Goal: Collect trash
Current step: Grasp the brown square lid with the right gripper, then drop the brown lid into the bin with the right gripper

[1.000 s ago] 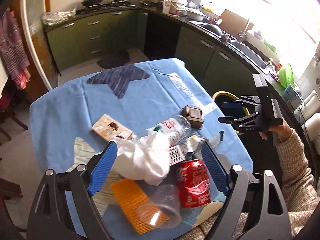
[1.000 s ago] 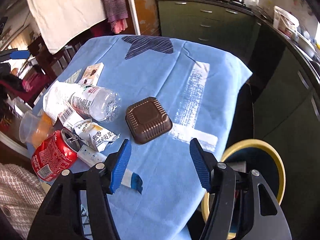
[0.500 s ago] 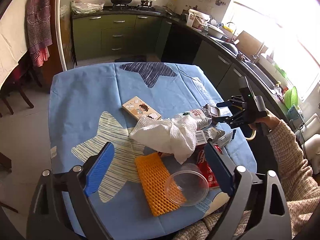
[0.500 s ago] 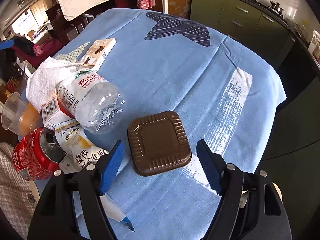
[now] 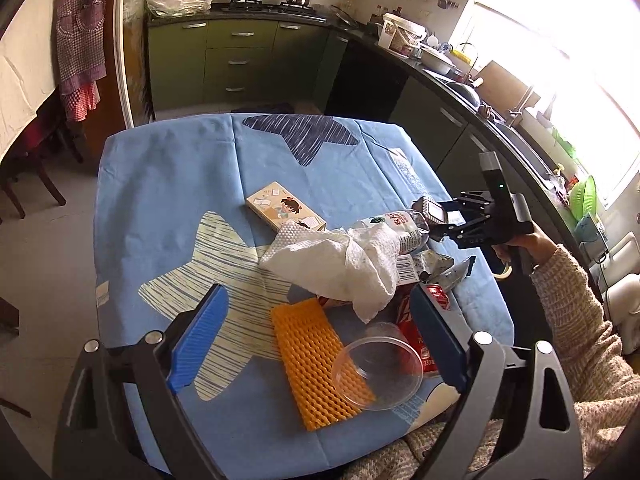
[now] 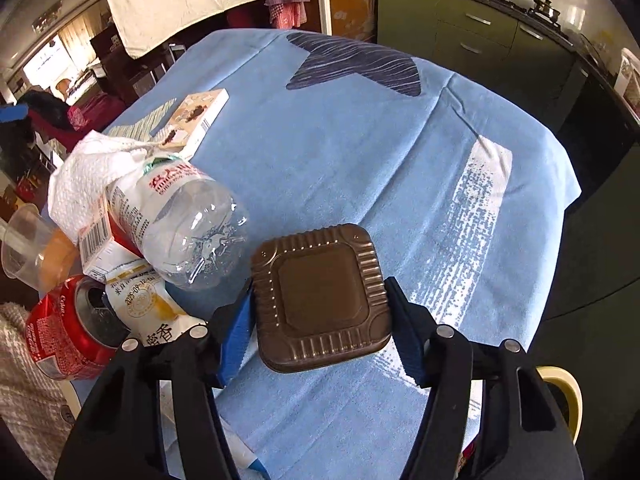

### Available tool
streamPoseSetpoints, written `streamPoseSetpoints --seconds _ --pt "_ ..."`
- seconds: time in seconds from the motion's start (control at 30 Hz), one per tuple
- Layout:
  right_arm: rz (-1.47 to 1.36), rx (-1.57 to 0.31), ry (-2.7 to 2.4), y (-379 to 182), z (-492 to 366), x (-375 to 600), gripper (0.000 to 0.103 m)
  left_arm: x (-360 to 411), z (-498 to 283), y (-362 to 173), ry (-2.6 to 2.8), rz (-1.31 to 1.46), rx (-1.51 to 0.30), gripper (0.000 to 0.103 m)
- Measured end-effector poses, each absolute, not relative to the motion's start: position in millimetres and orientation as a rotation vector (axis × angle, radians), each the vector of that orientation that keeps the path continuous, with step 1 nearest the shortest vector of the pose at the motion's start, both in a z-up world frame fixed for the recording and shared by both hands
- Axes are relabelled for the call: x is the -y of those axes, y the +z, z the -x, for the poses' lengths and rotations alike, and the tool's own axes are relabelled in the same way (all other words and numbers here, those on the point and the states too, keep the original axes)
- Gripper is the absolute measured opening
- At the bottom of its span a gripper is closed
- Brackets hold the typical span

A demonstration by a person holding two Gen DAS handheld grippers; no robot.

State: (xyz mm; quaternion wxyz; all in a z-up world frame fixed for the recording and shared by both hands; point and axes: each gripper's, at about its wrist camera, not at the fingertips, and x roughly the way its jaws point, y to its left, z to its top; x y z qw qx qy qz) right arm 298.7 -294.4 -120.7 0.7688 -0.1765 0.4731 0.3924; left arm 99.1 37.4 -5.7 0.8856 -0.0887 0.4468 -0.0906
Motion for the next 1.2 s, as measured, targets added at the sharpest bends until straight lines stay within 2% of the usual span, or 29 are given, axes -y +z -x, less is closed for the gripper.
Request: streamPoseSetpoints --seconds 0.2,0.33,0.6,0.73,0.9,1.03,1.2 --pt "0.278 -0.960 0.778 -81 -287 343 0.062 -36 -96 -4 -0.196 0.183 -0.917 0.087" --pt "0.256 -0.966 0.647 -75 -279 392 0.062 -33 -92 -4 -0.207 0.182 -0.909 0.087" --pt "0.223 -1.146 0.285 -141 -293 491 0.064 -27 -90 -9 -0.226 0.187 -0.921 0.087" --pt "0.164 -1.176 0.180 -160 -303 523 0.067 -22 -87 -5 -0.228 0.166 -0.921 0.087" --pt "0.091 -1.125 0.161 -145 -292 538 0.067 -16 -83 -3 -0.232 0.143 -0.921 0.088" --pt "0.050 -1.071 0.164 -125 -267 536 0.073 -10 -83 -8 -0.248 0.137 -0.939 0.088" --pt "0.050 -1.088 0.176 -118 -245 521 0.073 3 -84 -15 -0.270 0.113 -0.978 0.088"
